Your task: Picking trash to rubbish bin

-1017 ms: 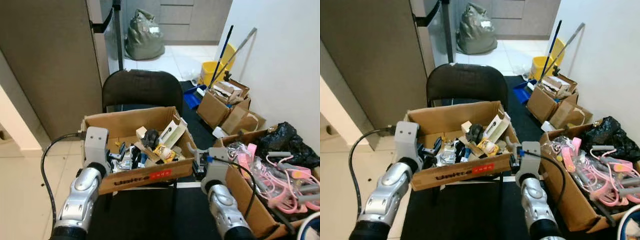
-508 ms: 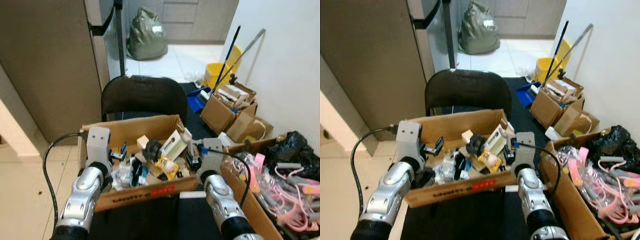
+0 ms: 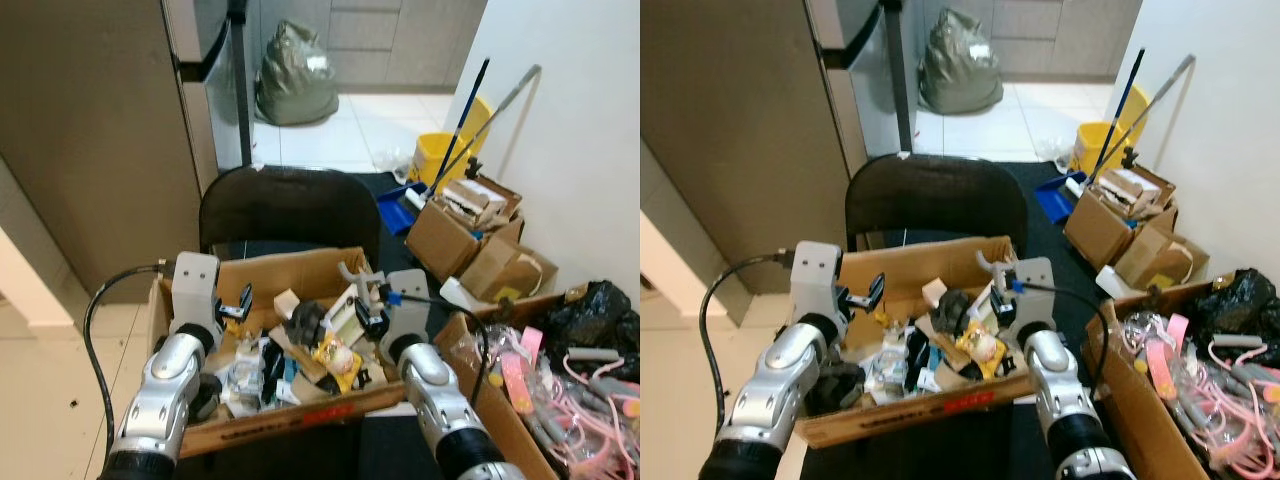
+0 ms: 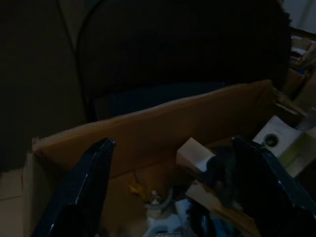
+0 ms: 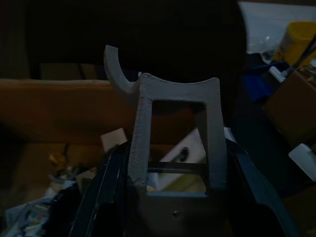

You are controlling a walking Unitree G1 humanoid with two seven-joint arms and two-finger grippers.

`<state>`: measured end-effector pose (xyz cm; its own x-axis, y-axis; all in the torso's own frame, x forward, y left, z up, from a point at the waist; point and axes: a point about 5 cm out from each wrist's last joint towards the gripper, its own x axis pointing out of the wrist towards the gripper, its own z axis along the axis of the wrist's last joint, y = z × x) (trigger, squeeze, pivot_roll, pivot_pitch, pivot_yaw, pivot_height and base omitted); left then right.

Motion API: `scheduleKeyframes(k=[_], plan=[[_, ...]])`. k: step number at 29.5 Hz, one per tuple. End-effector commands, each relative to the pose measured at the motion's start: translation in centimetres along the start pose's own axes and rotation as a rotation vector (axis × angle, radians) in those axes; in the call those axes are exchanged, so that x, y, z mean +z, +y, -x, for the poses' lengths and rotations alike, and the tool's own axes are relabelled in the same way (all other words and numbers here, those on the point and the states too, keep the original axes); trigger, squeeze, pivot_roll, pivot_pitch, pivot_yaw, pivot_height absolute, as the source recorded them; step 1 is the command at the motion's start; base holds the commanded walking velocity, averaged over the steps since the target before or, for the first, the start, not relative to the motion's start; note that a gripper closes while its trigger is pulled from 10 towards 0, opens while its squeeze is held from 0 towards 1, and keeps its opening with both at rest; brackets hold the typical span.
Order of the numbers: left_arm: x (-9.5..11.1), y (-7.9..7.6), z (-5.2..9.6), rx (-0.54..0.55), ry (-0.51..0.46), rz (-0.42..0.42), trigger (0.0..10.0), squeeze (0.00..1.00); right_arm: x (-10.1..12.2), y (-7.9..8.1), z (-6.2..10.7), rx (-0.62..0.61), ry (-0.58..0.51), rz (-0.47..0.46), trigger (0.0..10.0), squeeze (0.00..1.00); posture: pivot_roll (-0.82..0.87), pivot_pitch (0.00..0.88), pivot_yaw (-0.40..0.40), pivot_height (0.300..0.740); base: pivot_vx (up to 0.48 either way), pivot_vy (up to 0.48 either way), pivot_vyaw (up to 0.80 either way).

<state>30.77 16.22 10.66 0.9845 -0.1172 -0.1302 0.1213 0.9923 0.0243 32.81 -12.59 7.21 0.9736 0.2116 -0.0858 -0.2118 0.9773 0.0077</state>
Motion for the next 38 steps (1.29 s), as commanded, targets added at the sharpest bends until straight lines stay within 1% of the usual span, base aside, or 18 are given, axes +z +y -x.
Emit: scheduleKeyframes(k=[1, 5, 7, 10, 11, 12, 16, 17, 20, 22, 25, 26, 27, 29, 35, 36, 37, 38], plan=[[-0.5, 0.3, 0.2, 0.014, 0.021, -0.010, 10.0, 0.00, 0.0, 0.4, 0.0, 0.011, -0.004, 0.003, 10.0, 0.00, 0.08, 0.096, -0.025, 0.740, 0.289, 0.000, 0.00], [-0.5, 0.3, 0.2, 0.010, 0.022, -0.010, 10.0, 0.00, -0.1, 0.5, 0.0, 0.014, -0.007, 0.001, 10.0, 0.00, 0.08, 0.096, -0.024, 0.740, 0.289, 0.000, 0.00], [-0.4, 0.3, 0.2, 0.006, 0.021, -0.015, 10.0, 0.00, -0.2, 0.6, 0.0, 0.019, 0.003, -0.016, 10.0, 0.00, 0.08, 0.095, -0.022, 0.740, 0.285, 0.000, 0.00], [-0.1, 0.1, 0.3, -0.028, 0.002, -0.029, 10.0, 0.00, -0.2, 0.7, 0.0, 0.023, 0.004, -0.018, 10.0, 0.00, 0.08, 0.096, -0.022, 0.740, 0.087, 0.000, 0.00], [0.0, -0.2, 0.4, -0.084, 0.003, -0.072, 10.0, 0.00, -0.2, 0.8, 0.0, 0.036, 0.007, -0.019, 10.0, 0.00, 0.08, 0.096, -0.022, 0.740, 0.000, 0.000, 0.00], [0.0, -0.2, 0.4, -0.084, 0.003, -0.072, 10.0, 0.00, -0.2, 0.8, 0.0, 0.036, 0.007, -0.019, 10.0, 0.00, 0.08, 0.096, -0.022, 0.740, 0.000, 0.000, 0.00], [0.0, -1.5, 1.6, -0.335, 0.014, -0.224, 10.0, 0.00, -0.3, 0.9, -0.1, 0.057, 0.031, 0.007, 10.0, 0.00, 0.08, 0.100, -0.027, 0.740, 0.000, 0.000, 0.00], [0.0, -1.5, 1.6, -0.335, 0.014, -0.224, 10.0, 0.00, -0.3, 0.9, -0.1, 0.057, 0.031, 0.007, 10.0, 0.00, 0.08, 0.100, -0.027, 0.740, 0.000, 0.000, 0.00], [-0.5, -1.8, 2.7, -0.491, 0.079, -0.278, 10.0, 0.00, -0.5, 1.0, -0.1, 0.078, 0.050, 0.031, 10.0, 0.00, 0.08, 0.101, -0.028, 0.740, 0.000, 0.000, 0.00], [-1.0, -1.9, 3.5, -0.590, 0.145, -0.263, 10.0, 0.00, -0.7, 1.2, -0.2, 0.107, 0.064, 0.064, 10.0, 0.00, 0.08, 0.099, -0.026, 0.740, 0.000, 0.000, 0.00], [-1.1, -2.3, 4.5, -0.698, 0.194, -0.223, 10.0, 0.00, -1.0, 1.6, -0.3, 0.149, 0.088, 0.113, 10.0, 0.00, 0.09, 0.099, -0.025, 0.740, 0.000, 0.000, 0.00], [-1.3, -2.4, 4.9, -0.743, 0.224, -0.199, 10.0, 0.00, -1.1, 1.8, -0.4, 0.174, 0.109, 0.140, 10.0, 0.00, 0.09, 0.097, -0.026, 0.740, 0.000, 0.000, 0.00], [-1.4, -2.5, 5.1, -0.768, 0.241, -0.192, 10.0, 0.00, -1.2, 1.9, -0.5, 0.185, 0.117, 0.151, 10.0, 0.00, 0.09, 0.097, -0.026, 0.740, 0.000, 0.000, 0.00], [-1.5, -2.5, 5.4, -0.783, 0.264, -0.202, 10.0, 0.00, -1.1, 2.1, -0.6, 0.191, 0.119, 0.159, 10.0, 0.00, 0.09, 0.095, -0.027, 0.740, 0.000, 0.000, 0.00], [-1.5, -2.2, 5.3, -0.776, 0.268, -0.218, 10.0, 0.00, -0.8, 2.1, -0.7, 0.185, 0.111, 0.138, 10.0, 0.00, 0.09, 0.093, -0.032, 0.740, 0.000, 0.000, 0.00], [-1.5, -2.2, 5.4, -0.776, 0.270, -0.214, 10.0, 0.00, -0.8, 2.1, -0.7, 0.195, 0.110, 0.123, 10.0, 0.33, 0.09, 0.093, -0.032, 0.740, 0.000, 0.000, 0.00], [-1.4, -2.2, 5.4, -0.777, 0.273, -0.213, 10.0, 0.00, -0.8, 2.2, -0.7, 0.198, 0.108, 0.105, 10.0, 1.00, 0.09, 0.091, -0.032, 0.740, 0.000, 0.000, 0.00], [-1.3, -2.1, 5.4, -0.780, 0.276, -0.217, 10.0, 0.00, -0.9, 2.2, -0.7, 0.201, 0.106, 0.088, 10.0, 1.00, 0.09, 0.091, -0.032, 0.740, 0.000, 0.000, 0.00]])
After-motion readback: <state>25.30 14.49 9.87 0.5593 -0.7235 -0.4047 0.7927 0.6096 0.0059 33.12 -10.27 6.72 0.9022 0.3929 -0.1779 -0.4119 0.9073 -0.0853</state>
